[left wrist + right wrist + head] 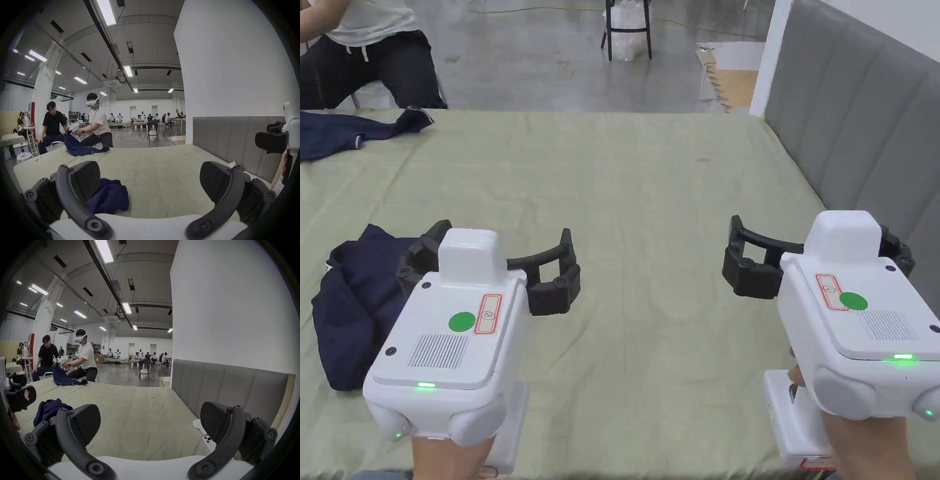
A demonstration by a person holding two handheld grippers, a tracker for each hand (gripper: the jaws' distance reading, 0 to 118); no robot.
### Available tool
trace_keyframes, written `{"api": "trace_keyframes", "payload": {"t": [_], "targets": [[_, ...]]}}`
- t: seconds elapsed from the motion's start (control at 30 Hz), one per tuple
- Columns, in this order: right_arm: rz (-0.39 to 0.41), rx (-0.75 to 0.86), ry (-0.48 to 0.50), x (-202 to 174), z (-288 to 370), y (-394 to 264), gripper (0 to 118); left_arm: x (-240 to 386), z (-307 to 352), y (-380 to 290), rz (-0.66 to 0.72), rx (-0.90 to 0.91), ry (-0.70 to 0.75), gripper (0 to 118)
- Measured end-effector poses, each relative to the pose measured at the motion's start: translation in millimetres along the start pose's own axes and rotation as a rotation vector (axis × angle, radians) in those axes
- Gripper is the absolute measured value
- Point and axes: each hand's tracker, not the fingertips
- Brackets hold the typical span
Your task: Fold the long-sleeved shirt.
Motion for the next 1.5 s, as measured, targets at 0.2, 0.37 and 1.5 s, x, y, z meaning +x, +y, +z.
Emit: {"api": "trace_keyframes", "payload": {"t": [0.2, 0.37, 1.5], "targets": [[0.001, -0.003, 0.001, -0.6, -0.9, 0.0, 118, 0.2, -0.2, -0.2, -0.001, -0.001, -0.005, 111], [0.002, -0.004, 0.004, -1.4, -0.8, 0.3, 118, 0.3, -1.0, -1.0, -0.008, -0.007, -0.002, 111], [-0.009, -0.002, -0.006, -0.6, 0.9, -0.9, 118, 0.1, 1.0, -2.2, 0.005, -0.006, -0.002, 111]]}}
